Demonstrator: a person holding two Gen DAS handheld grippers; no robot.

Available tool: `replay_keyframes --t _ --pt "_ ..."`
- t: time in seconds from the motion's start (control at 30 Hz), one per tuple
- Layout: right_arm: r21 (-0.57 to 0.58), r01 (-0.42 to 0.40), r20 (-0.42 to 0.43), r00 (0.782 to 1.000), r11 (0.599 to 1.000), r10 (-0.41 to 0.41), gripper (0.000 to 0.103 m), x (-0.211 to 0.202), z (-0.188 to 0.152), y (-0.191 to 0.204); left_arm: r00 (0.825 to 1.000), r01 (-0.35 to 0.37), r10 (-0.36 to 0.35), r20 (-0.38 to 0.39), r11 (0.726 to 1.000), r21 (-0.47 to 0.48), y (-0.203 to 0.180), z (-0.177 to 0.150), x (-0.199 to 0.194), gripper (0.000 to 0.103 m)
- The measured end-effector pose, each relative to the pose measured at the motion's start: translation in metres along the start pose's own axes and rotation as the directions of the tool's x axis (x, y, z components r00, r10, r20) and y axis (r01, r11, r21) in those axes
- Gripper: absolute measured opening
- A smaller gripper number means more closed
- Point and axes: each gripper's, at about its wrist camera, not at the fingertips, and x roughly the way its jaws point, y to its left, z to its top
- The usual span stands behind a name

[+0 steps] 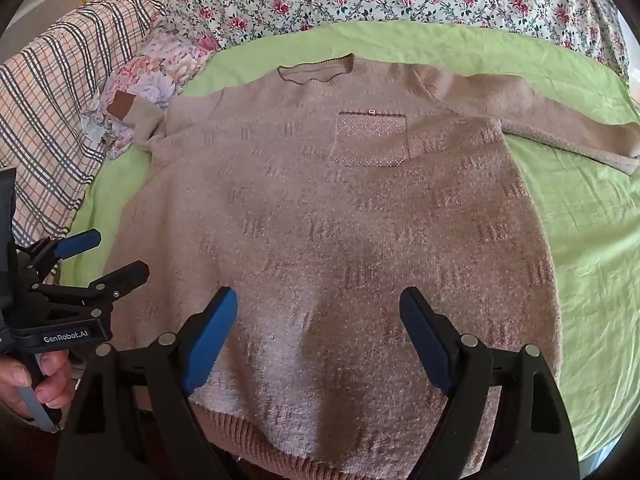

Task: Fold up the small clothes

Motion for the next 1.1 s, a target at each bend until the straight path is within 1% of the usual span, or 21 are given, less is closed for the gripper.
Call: replay_keyframes --t 0.1,0.23,0.33,0.5,0.83,0.9,1.1 --pt "0.004 0.001 0.002 1.000 1.000 -0.001 0.084 -0.001 -0.003 0.003 1.000 0.001 -0.001 0.000 1.000 -0.001 0.002 0.001 0.002 0.098" --pt "-0.002 -0.006 0.004 1.000 1.000 0.006 0.084 -0.001 0.001 -0.002 1.000 0.001 -0.001 -0.001 1.000 -0.003 0.005 0.003 0.005 0.098" --pt "0.003 -0.009 0.003 1.000 1.000 0.009 0.084 -0.003 0.001 -0.006 1.000 0.000 0.000 -0.004 1.000 -0.001 0.002 -0.002 -0.001 0.098" --pt "0.001 -0.009 0.000 1.000 1.000 0.009 0.084 -0.004 0.004 -0.006 1.000 -0.001 0.001 -0.003 1.000 0.002 0.001 -0.001 -0.002 0.098" --pt "0.007 -0.011 0.002 1.000 1.000 0.011 0.084 -0.003 0.000 -0.001 1.000 -0.003 0.003 -0.008 1.000 -0.014 0.004 0.001 0.002 0.098" --pt "0.007 -0.010 0.004 1.000 1.000 0.010 0.084 -0.003 -0.001 -0.001 1.000 -0.004 0.004 0.001 1.000 -0.015 0.005 0.001 0.002 0.098" --pt "-0.002 0.001 0.006 1.000 1.000 -0.001 0.084 -0.008 0.008 -0.004 1.000 -0.001 0.001 -0.008 1.000 -0.015 0.004 0.001 0.002 0.098"
